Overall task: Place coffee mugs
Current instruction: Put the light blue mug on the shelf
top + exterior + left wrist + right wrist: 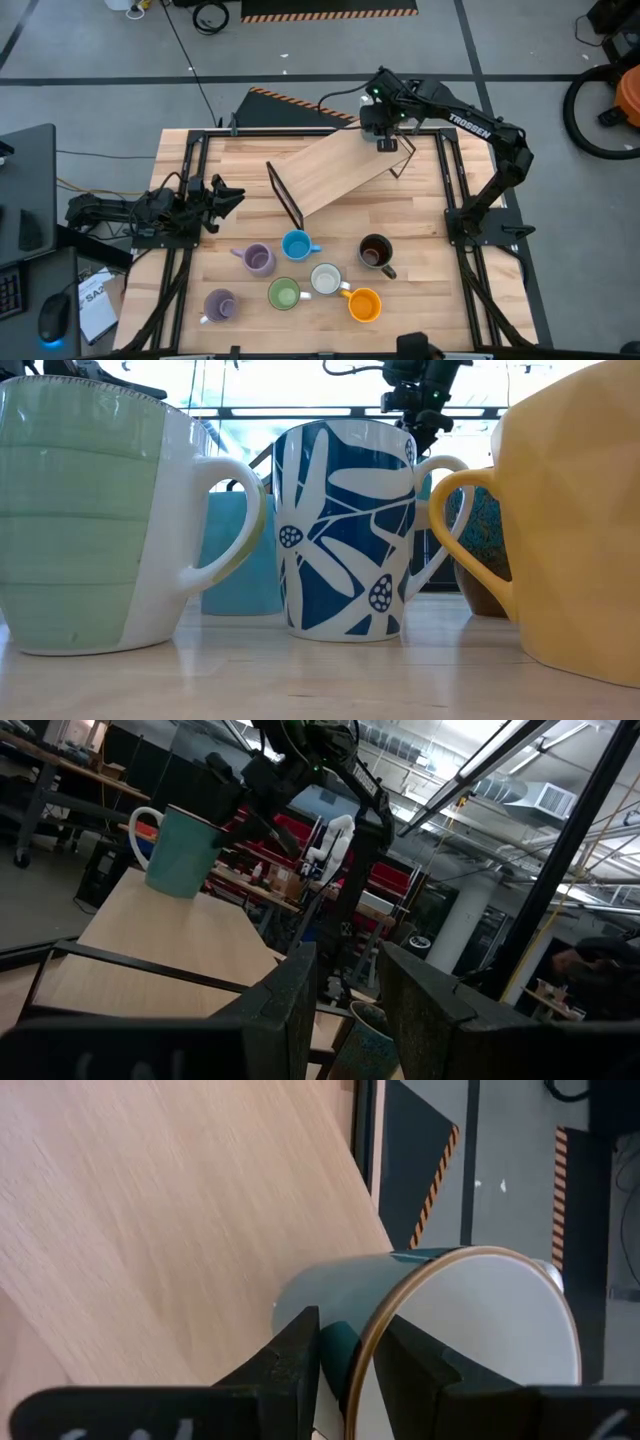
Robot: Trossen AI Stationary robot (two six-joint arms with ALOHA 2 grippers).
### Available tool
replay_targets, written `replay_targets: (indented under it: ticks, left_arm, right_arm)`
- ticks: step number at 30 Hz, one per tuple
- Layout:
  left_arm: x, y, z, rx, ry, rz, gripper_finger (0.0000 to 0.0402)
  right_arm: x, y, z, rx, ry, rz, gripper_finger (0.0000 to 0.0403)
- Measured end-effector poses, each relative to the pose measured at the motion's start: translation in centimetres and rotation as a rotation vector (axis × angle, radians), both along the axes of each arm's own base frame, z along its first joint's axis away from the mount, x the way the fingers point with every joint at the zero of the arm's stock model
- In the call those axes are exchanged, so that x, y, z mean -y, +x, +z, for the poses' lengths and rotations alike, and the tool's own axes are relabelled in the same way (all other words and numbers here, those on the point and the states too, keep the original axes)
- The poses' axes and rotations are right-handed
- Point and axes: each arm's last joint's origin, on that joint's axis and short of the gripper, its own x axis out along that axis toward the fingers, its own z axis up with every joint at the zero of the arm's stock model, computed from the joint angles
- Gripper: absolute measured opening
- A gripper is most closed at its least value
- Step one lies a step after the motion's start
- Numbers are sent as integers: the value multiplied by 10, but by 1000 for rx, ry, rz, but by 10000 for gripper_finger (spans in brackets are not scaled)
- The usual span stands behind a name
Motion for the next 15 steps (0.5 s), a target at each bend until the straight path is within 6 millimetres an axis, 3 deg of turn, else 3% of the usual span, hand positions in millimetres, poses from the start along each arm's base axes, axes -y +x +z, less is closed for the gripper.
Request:
replay_targets:
  ticks: [15]
  left_arm:
    - [0, 0, 0, 0, 0, 0, 116]
  right_arm:
    - [15, -6, 2, 23, -30, 69, 98]
